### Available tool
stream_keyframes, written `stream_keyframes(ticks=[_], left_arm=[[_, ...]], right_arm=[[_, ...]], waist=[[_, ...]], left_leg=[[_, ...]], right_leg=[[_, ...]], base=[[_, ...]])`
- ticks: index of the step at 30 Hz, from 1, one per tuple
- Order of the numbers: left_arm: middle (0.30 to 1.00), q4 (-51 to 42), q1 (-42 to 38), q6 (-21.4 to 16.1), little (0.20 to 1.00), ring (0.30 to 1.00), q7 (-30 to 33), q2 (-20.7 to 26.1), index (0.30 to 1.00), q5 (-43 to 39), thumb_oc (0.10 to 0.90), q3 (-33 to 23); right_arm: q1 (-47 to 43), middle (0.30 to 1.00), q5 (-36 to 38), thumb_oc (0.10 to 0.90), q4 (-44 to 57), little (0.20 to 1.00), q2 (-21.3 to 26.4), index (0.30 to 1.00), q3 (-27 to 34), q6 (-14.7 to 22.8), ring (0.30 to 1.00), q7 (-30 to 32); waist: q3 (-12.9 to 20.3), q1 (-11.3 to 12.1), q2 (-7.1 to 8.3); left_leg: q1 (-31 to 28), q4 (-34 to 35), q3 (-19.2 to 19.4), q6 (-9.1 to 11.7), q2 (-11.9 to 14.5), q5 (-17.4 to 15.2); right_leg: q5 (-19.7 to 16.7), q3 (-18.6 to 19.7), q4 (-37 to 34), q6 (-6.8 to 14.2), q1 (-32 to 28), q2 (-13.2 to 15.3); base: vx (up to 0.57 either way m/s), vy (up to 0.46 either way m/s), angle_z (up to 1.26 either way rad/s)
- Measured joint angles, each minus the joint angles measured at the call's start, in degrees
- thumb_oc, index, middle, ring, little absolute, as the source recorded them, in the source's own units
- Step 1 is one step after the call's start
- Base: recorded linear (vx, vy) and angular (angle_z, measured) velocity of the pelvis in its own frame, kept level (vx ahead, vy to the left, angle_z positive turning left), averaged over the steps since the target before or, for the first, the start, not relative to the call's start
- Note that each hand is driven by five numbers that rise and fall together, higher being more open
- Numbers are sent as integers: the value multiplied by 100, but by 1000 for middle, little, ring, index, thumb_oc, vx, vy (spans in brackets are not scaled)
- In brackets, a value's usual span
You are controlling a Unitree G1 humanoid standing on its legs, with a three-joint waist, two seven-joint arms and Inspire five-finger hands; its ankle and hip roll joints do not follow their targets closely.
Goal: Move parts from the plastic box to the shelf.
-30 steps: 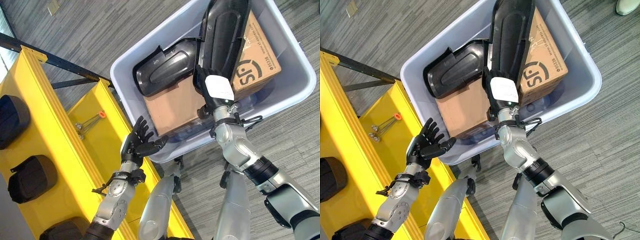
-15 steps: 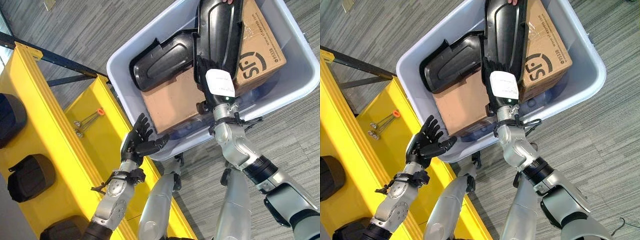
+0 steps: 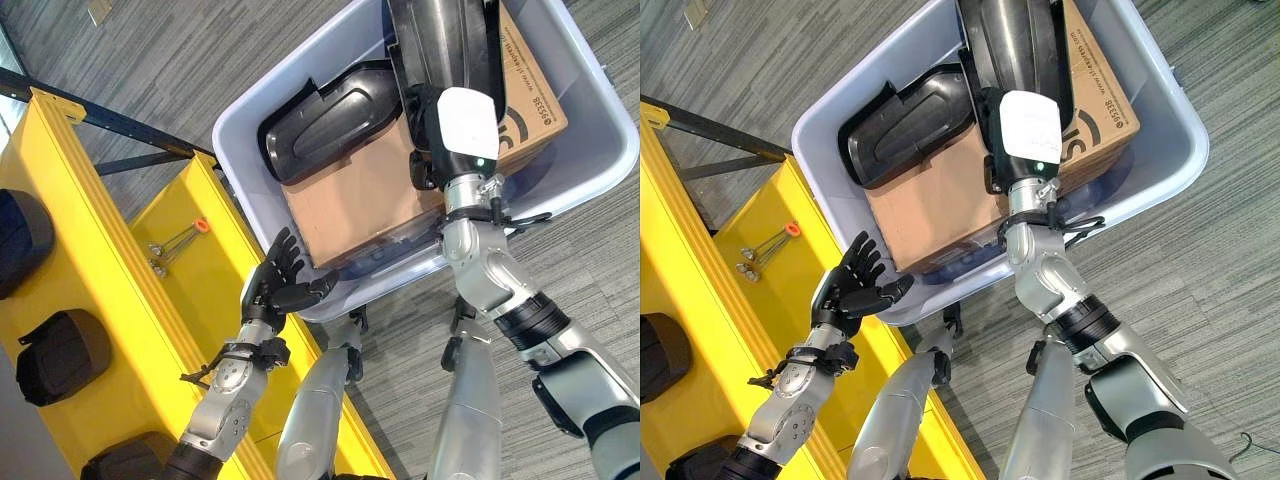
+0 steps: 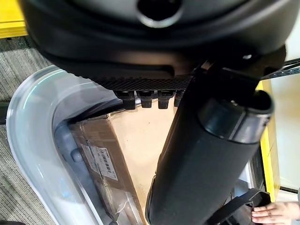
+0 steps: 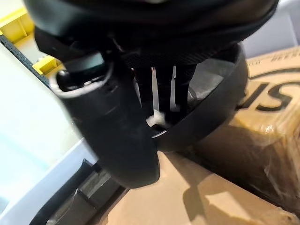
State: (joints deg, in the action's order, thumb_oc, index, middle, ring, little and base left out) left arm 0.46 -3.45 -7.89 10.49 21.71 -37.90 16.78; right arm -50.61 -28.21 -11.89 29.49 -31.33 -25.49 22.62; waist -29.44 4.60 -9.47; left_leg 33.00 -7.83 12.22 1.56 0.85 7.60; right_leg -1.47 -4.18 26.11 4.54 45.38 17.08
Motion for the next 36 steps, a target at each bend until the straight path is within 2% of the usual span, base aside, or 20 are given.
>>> stream_keyframes(ticks=[8, 25, 26, 27, 28, 29, 30, 31, 32, 36], left_arm=[[1000, 82, 1, 0, 1000, 1000, 9, 0, 1000, 0, 900, 72], [1000, 86, 0, -3, 1000, 1000, -89, 0, 1000, 0, 900, 96], [1000, 86, 0, 0, 1000, 1000, -89, 0, 1000, 0, 900, 107], [1000, 86, 0, 3, 1000, 1000, -89, 0, 1000, 0, 900, 119], [1000, 87, 0, 5, 1000, 1000, -90, 0, 1000, 0, 900, 124], [1000, 95, 4, 5, 1000, 1000, -88, 2, 1000, 0, 900, 124], [1000, 111, 3, 5, 1000, 1000, -89, 3, 1000, 0, 900, 123], [1000, 113, 2, 5, 1000, 1000, -90, 3, 1000, 0, 900, 123], [1000, 112, 0, 5, 1000, 1000, -89, 3, 1000, 0, 900, 123], [1000, 112, -1, 5, 1000, 1000, -87, 3, 1000, 2, 900, 126]], right_arm=[[77, 300, 150, 400, -73, 300, 3, 300, 62, -7, 300, -98], [209, 300, 124, 400, -185, 300, -18, 300, -370, -19, 300, -623], [250, 484, 122, 531, -186, 484, -22, 484, -385, -49, 484, -647], [298, 577, 123, 598, -197, 577, -26, 577, -397, -77, 577, -655], [336, 583, 124, 602, -202, 583, -29, 583, -405, -96, 583, -659], [357, 506, 126, 547, -207, 506, -47, 506, -407, -96, 506, -660], [356, 300, 126, 400, -207, 300, -67, 300, -402, -85, 300, -660], [355, 371, 124, 451, -206, 371, -77, 371, -398, -52, 371, -659], [355, 1000, 124, 900, -205, 1000, -93, 1000, -392, -37, 1000, -658], [355, 1000, 128, 900, -206, 1000, -101, 1000, -392, -39, 1000, -641]], waist=[[2, -49, -4], [3, -5, -5], [3, 0, -5], [3, 9, -5], [3, 22, -5], [3, 23, -5], [3, 16, -5], [3, 9, -5], [3, 3, -5], [3, 7, -5]], left_leg=[[-7, -11, 13, 0, 1, 1], [-35, -33, 8, -3, 11, 1], [-47, -33, 3, -4, 11, 2], [-69, -33, -3, -5, 12, 2], [-92, -32, -6, -6, 13, 3], [-116, -29, -6, -6, 14, 2], [-124, -30, -5, -6, 14, 2], [-123, -30, -5, -6, 16, 2], [-122, -29, -5, -6, 22, 1], [-120, -24, -3, -7, 29, 1]], right_leg=[[-22, 23, -7, -3, 0, -11], [-144, 0, -194, 22, -132, -32], [-151, -9, -213, 22, -160, -31], [-153, -22, -223, 20, -196, -29], [-154, -27, -228, 19, -222, -28], [-155, -29, -237, 18, -245, -28], [-160, -29, -243, 12, -253, -29], [-165, -29, -256, 6, -256, -33], [-172, -27, -279, -8, -262, -43], [-211, -26, -338, -5, -282, -58]], base=[[0, 0, 0], [-2, -1, 0], [0, 0, 0], [-23, -22, 3], [0, 0, 0], [-31, -21, -1], [0, 0, 0], [-40, -27, -3], [-34, -22, -3], [-10, -6, -1]])
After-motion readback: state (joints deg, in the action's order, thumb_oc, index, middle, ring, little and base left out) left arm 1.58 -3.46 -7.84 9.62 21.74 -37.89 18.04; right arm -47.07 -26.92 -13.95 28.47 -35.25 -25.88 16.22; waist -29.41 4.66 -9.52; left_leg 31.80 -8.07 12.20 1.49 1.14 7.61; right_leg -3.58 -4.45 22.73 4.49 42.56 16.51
